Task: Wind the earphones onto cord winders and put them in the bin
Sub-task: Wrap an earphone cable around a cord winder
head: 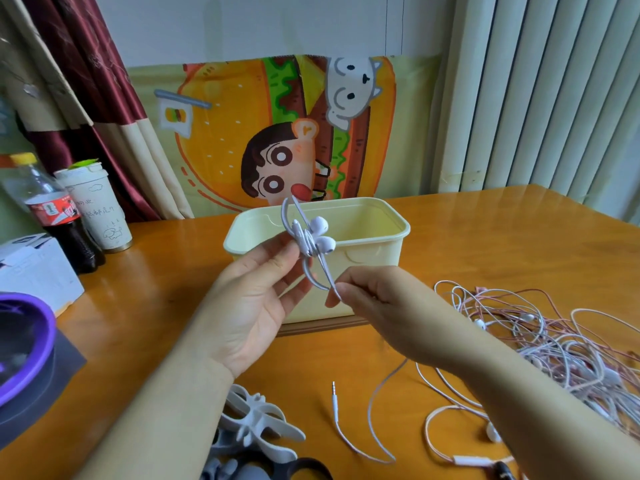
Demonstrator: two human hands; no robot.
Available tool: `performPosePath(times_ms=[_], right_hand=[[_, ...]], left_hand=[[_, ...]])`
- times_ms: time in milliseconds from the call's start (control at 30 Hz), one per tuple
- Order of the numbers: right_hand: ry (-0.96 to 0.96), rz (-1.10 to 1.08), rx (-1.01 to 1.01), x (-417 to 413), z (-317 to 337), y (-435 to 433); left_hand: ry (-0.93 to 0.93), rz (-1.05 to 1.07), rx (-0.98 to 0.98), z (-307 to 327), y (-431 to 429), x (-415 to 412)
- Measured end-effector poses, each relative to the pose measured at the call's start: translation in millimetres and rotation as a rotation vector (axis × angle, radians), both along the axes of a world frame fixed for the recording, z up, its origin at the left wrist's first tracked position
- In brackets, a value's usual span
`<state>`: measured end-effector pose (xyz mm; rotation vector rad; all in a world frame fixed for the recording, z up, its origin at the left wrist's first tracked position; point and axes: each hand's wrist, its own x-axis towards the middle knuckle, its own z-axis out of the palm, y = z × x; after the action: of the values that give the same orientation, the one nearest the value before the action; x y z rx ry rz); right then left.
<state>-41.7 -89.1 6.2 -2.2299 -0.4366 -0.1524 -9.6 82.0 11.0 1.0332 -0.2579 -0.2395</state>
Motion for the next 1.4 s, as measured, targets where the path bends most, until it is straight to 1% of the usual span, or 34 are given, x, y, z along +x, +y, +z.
performPosePath(times_ms=[200, 300, 367, 433, 533, 667, 767, 900, 967, 1100, 1233, 1333, 1400], right_hand=[[-0.075, -0.019, -0.183, -8.1, 4.0, 1.9], [-0.085, 0.033, -0.243, -15.6, 11.0, 3.9], [-0.132, 0.037, -0.279, -19.7, 18.4, 2.2], [-0.194, 0.009, -0.267, -22.0, 26.3, -2.6], [-0.257, -0.063, -0.159, -22.2, 34.9, -14.1], [-0.323, -0.138, -0.076, -19.1, 38.4, -24.3], [-0.366, -0.175, -0.05, -13.6, 35.6, -27.1], [-0.373, -0.201, -0.017, -8.1, 31.0, -27.7], [-0.355, -0.2, 0.024, -5.8, 28.9, -28.0], [-0.231, -0.165, 0.12, 1.1, 17.3, -27.3], [-0.074, -0.073, 0.103, 6.3, 3.6, -16.5], [-0.029, -0.052, 0.091, 4.1, 1.3, -10.4], [-0.018, -0.038, 0.046, 4.0, -0.9, -8.4]], left_hand=[[0.029, 0.073, 0.033, -6.3, -3.8, 0.5], [-0.076, 0.099, 0.166, -9.8, -3.0, 0.1], [-0.143, 0.121, 0.263, -11.8, -4.0, -1.0], [-0.18, 0.119, 0.357, -14.2, -5.8, -2.5], [-0.233, 0.097, 0.502, -15.4, -8.3, -4.5], [-0.221, -0.069, 0.539, -13.2, -11.5, -10.0], [-0.243, -0.148, 0.575, -11.5, -11.0, -13.1], [-0.257, -0.188, 0.549, -7.4, -9.0, -15.0], [-0.263, -0.21, 0.504, -4.6, -7.5, -15.2], [-0.27, -0.232, 0.398, -0.4, -5.8, -15.2], [-0.182, -0.224, 0.239, -1.6, -6.1, -12.9], [-0.125, -0.21, 0.122, -1.2, -6.5, -9.7], [-0.059, -0.167, 0.07, -1.4, -8.2, -7.5]])
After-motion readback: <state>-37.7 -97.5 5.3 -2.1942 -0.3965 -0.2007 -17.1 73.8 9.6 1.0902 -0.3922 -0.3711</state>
